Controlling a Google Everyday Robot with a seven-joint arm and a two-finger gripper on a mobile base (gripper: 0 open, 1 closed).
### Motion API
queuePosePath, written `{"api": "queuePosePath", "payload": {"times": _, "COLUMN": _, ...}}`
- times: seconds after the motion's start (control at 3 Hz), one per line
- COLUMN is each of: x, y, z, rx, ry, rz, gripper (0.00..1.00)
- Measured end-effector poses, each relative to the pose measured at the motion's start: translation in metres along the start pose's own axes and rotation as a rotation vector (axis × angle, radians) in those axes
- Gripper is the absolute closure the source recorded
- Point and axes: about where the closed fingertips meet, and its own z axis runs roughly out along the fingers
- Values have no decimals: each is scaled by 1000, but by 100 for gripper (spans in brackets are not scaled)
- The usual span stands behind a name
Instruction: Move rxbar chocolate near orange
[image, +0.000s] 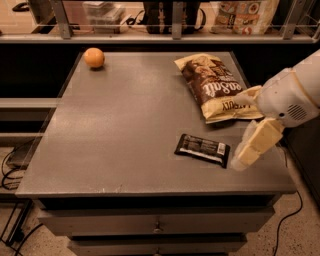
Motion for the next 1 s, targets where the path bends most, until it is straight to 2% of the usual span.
{"api": "queuePosePath", "payload": {"times": 0.67, "x": -3, "y": 26, "z": 50, "rx": -69, "ry": -79, "rz": 41, "gripper": 0}}
{"api": "queuePosePath", "payload": {"times": 1.0, "x": -1, "y": 31, "z": 76, "rx": -94, "ry": -100, "rz": 70, "gripper": 0}}
